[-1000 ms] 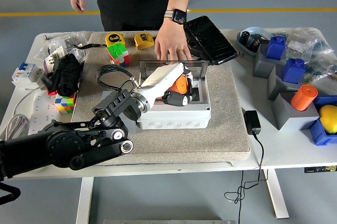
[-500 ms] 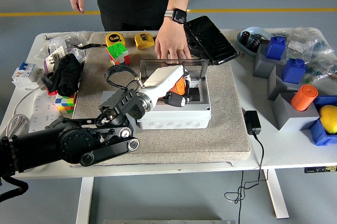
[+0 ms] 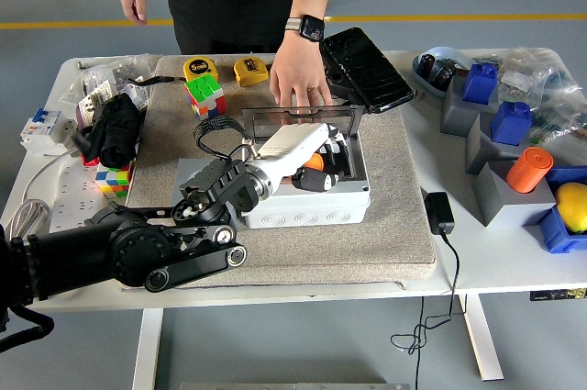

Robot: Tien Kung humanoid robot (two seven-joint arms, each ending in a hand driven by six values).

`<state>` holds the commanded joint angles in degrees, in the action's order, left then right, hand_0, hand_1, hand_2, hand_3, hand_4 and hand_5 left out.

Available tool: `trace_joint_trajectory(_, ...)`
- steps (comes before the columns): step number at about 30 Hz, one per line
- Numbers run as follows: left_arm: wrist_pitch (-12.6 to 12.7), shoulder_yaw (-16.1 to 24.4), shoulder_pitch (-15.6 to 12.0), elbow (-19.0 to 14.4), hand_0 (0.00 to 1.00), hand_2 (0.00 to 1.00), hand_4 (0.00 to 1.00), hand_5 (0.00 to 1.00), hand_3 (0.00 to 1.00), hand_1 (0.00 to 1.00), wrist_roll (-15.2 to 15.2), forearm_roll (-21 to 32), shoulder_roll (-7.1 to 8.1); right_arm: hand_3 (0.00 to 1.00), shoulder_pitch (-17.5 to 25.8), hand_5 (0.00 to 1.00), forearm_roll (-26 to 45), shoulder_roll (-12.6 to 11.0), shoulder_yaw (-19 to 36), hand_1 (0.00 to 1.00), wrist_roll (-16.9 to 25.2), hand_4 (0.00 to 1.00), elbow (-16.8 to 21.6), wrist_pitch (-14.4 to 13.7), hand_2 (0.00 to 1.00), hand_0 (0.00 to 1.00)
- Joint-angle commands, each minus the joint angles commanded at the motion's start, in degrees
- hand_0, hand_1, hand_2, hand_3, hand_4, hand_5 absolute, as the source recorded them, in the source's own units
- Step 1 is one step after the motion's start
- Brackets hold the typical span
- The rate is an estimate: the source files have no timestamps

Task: Fetch the battery,place it into the box,close the lid of the box

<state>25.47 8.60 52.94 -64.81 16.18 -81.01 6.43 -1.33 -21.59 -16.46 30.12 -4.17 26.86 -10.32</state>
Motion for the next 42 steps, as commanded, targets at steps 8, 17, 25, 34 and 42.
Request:
trace_joint_trajectory(8,-0.2,0.8,-0.1,-0.1,0.736,0.878,0.998,0.401,0.895,0.843,-0.3,0.3,-0.08,0.571,0.1,0.482,0.0,0.0,0.1,0.656,0.0,0.923,0.0,0.0,0.663,0.622)
trace_joint_trajectory(17,2.2,7.4,-2.8,-5.2,0.641,0.801,0.998,0.42,0.824,0.777,-4.1,2.7,0.91,0.571,0.4,0.482,-0.1,0.2,0.6,0.656,0.1,0.924,0.0,0.0,0.663,0.624)
trace_joint_trajectory(25,5.9,16.3,-6.3,-10.6,0.499,0.652,0.998,0.445,0.652,0.627,-11.5,6.4,2.63,0.571,0.5,0.481,-0.2,0.4,0.7,0.656,0.1,0.924,0.0,0.0,0.663,0.624)
trace_joint_trajectory(34,3.4,21.5,-6.8,-7.8,0.669,0.689,0.997,0.457,0.68,0.693,-6.6,0.9,3.57,0.571,0.6,0.481,-0.2,0.4,1.0,0.656,0.1,0.924,0.0,0.0,0.663,0.624)
trace_joint_trajectory(42,-4.3,21.9,-6.7,-7.2,0.73,0.71,0.998,0.504,0.729,0.751,2.5,-6.9,5.63,0.571,0.8,0.482,-0.2,0.4,1.0,0.656,0.1,0.925,0.0,0.0,0.663,0.624)
